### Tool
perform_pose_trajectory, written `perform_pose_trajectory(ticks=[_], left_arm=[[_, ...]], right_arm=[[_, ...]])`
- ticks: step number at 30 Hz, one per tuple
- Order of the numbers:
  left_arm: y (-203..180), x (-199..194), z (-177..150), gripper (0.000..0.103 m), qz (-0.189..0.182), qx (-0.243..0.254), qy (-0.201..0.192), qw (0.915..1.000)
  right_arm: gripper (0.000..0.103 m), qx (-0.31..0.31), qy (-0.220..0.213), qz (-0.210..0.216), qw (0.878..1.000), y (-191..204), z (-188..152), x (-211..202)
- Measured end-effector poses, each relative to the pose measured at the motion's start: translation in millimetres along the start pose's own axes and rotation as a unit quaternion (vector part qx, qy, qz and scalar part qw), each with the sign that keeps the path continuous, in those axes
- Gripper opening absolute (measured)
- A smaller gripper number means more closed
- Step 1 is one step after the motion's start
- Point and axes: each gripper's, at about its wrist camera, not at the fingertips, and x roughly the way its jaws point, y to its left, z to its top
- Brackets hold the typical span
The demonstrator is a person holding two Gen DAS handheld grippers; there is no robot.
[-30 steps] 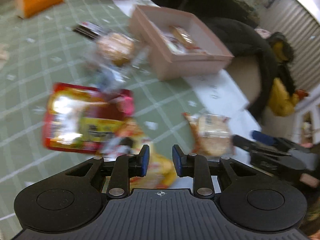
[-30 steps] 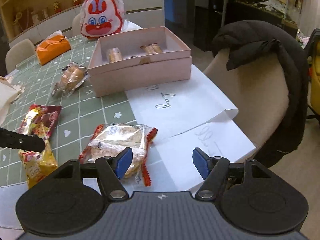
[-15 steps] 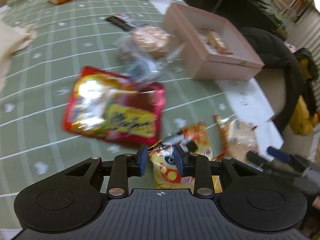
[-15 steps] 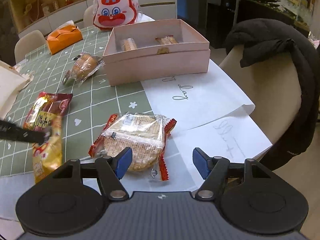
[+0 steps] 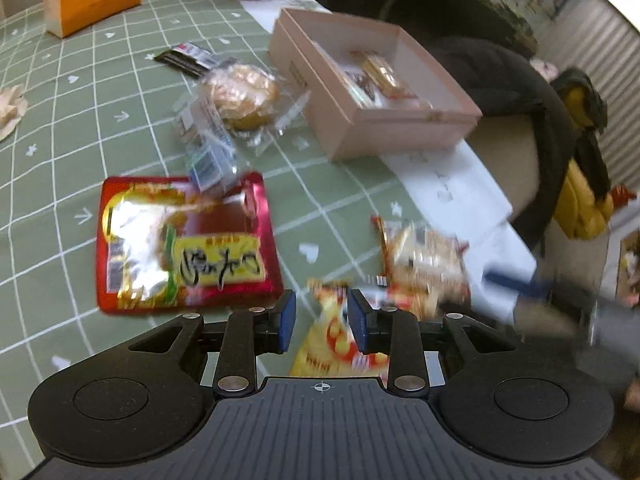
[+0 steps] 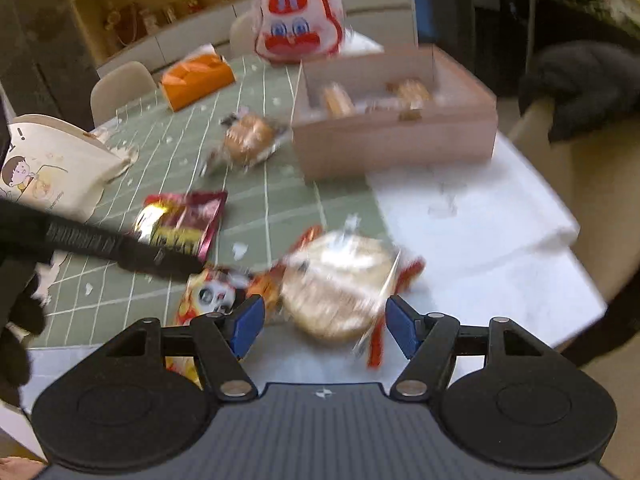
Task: Organize snacks
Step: 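Grasp the yellow panda packet with the left tool while the right tool grasps the round cracker packet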
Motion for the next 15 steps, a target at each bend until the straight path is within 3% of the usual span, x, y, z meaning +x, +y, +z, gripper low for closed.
perform_pose_trajectory(ticks=[6, 10, 15], left_arm=[[-15.8, -5.0, -18.6, 0.033, 0.013, 0.060, 0.017, 0.9980], [-25.9, -0.9, -26.4, 0.033, 0.034, 0.101, 0.024, 0.9940], [-25.1, -6.8, -27.5, 0.033, 0.053, 0.100, 0.004, 0.9936]], right_arm=[[0.068, -0.004, 0.003, -0.034, 0.999, -11.2, 18.4, 14.0], [0.065, 0.057, 0.037, -0.006, 0.998, -17.6, 21.2, 29.1], [0.059, 0.076, 0.055, 0.022, 0.995, -1.7, 17.7, 35.3]])
